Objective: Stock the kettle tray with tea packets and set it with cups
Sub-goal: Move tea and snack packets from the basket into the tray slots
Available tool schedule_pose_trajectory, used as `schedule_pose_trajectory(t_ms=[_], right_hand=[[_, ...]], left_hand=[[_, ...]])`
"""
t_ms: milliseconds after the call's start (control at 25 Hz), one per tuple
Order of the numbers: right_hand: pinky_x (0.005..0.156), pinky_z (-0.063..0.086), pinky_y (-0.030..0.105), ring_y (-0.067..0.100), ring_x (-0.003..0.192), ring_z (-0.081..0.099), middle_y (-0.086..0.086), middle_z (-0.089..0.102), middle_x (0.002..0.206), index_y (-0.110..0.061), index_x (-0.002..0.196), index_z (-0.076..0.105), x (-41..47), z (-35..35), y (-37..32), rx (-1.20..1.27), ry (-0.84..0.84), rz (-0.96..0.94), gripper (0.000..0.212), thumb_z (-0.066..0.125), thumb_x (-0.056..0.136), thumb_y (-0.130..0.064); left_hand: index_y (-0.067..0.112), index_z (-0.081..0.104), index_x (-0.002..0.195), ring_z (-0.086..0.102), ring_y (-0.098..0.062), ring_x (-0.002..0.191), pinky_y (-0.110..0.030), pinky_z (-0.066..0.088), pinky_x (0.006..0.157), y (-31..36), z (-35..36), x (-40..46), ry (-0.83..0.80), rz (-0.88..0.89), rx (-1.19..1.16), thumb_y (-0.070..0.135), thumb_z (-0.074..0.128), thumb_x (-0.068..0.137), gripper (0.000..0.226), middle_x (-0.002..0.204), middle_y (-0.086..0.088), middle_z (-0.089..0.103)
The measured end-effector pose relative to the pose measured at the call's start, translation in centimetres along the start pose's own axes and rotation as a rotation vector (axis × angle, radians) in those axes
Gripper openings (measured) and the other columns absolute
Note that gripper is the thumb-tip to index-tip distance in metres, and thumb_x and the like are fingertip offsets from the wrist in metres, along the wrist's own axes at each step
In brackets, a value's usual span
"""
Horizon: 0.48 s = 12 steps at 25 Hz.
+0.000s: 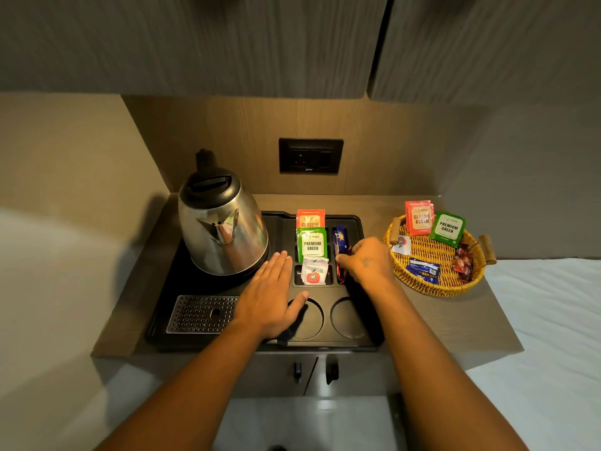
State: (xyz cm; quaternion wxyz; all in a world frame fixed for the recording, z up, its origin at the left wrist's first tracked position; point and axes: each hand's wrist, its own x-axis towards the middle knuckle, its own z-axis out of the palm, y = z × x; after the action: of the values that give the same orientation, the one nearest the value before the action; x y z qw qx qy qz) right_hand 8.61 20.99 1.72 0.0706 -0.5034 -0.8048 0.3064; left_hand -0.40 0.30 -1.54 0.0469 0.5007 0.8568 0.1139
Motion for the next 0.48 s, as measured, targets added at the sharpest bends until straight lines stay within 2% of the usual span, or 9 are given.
schedule_pose_trajectory(t_ms=[80, 160, 240, 280, 320, 360, 400, 480], right_hand=[[0.051, 0.047, 0.027, 0.022, 0.066, 0.065, 0.006, 0.067, 0.070, -0.012, 0.077, 0.068, -0.7, -0.6, 1.2, -0.008, 0.089, -0.044, 0.030, 0.073, 0.077, -0.041], [0.058, 0.048, 0.029, 0.026, 0.072, 0.063, 0.010, 0.066, 0.078, -0.009, 0.087, 0.068, -1.9, -0.7, 2.5, -0.046, 0.138, -0.054, 0.030, 0.065, 0.084, -0.038], [0.061, 0.048, 0.031, 0.027, 0.074, 0.061, 0.012, 0.065, 0.082, -0.005, 0.092, 0.066, -2.5, -0.3, 3.5, -0.092, 0.136, -0.053, 0.033, 0.058, 0.089, -0.036], [0.061, 0.047, 0.031, 0.028, 0.075, 0.060, 0.014, 0.065, 0.084, -0.003, 0.094, 0.065, -2.7, -0.1, 3.7, -0.113, 0.122, -0.052, 0.034, 0.055, 0.091, -0.036], [0.063, 0.046, 0.031, 0.030, 0.077, 0.061, 0.016, 0.065, 0.086, -0.002, 0.096, 0.065, -2.8, 0.0, 3.8, -0.125, 0.111, -0.060, 0.036, 0.052, 0.093, -0.035], [0.064, 0.046, 0.032, 0.031, 0.079, 0.062, 0.017, 0.065, 0.087, -0.002, 0.097, 0.064, -2.8, 0.3, 3.7, -0.132, 0.106, -0.072, 0.037, 0.049, 0.094, -0.035], [0.064, 0.046, 0.032, 0.031, 0.080, 0.062, 0.017, 0.065, 0.087, -0.002, 0.098, 0.063, -2.9, 0.4, 3.6, -0.143, 0.107, -0.081, 0.038, 0.046, 0.095, -0.035], [0.065, 0.047, 0.033, 0.031, 0.078, 0.062, 0.017, 0.065, 0.085, -0.002, 0.097, 0.063, -2.8, 0.4, 3.4, -0.160, 0.117, -0.101, 0.040, 0.041, 0.097, -0.035]], left_hand=[[0.011, 0.002, 0.154, -0.004, -0.016, 0.148, -0.038, 0.007, 0.121, 0.2, -0.5, 0.1, -0.021, -0.001, 0.009, 0.063, 0.025, 0.095, 0.081, 0.163, -0.006, 0.003], [0.011, 0.006, 0.154, 0.000, -0.017, 0.148, -0.039, 0.010, 0.121, 0.5, -1.1, -0.3, -0.036, -0.014, -0.071, 0.058, 0.030, 0.097, 0.078, 0.163, -0.007, 0.006], [0.011, 0.027, 0.151, 0.023, -0.019, 0.144, -0.041, 0.027, 0.116, 0.1, -2.1, -1.5, 0.050, -0.056, -0.240, 0.050, 0.041, 0.096, 0.068, 0.157, -0.005, 0.029], [0.013, 0.046, 0.141, 0.043, -0.019, 0.132, -0.042, 0.041, 0.107, -0.7, -2.8, -2.5, 0.153, -0.051, -0.289, 0.045, 0.046, 0.094, 0.057, 0.144, -0.004, 0.049], [0.015, 0.062, 0.122, 0.058, -0.016, 0.112, -0.041, 0.053, 0.092, -1.8, -3.5, -3.5, 0.269, -0.036, -0.279, 0.039, 0.050, 0.090, 0.042, 0.122, -0.002, 0.064], [0.017, 0.069, 0.100, 0.062, -0.015, 0.090, -0.040, 0.056, 0.075, -3.5, -4.2, -4.5, 0.354, -0.046, -0.238, 0.033, 0.052, 0.087, 0.027, 0.099, 0.000, 0.068], [0.016, 0.067, 0.083, 0.060, -0.017, 0.076, -0.038, 0.054, 0.064, -5.3, -5.1, -5.0, 0.406, -0.087, -0.200, 0.028, 0.053, 0.083, 0.019, 0.084, 0.000, 0.066], [0.010, 0.061, 0.069, 0.056, -0.026, 0.065, -0.034, 0.046, 0.056, -8.8, -6.6, -5.0, 0.434, -0.235, -0.177, 0.018, 0.056, 0.080, 0.014, 0.072, -0.008, 0.060]])
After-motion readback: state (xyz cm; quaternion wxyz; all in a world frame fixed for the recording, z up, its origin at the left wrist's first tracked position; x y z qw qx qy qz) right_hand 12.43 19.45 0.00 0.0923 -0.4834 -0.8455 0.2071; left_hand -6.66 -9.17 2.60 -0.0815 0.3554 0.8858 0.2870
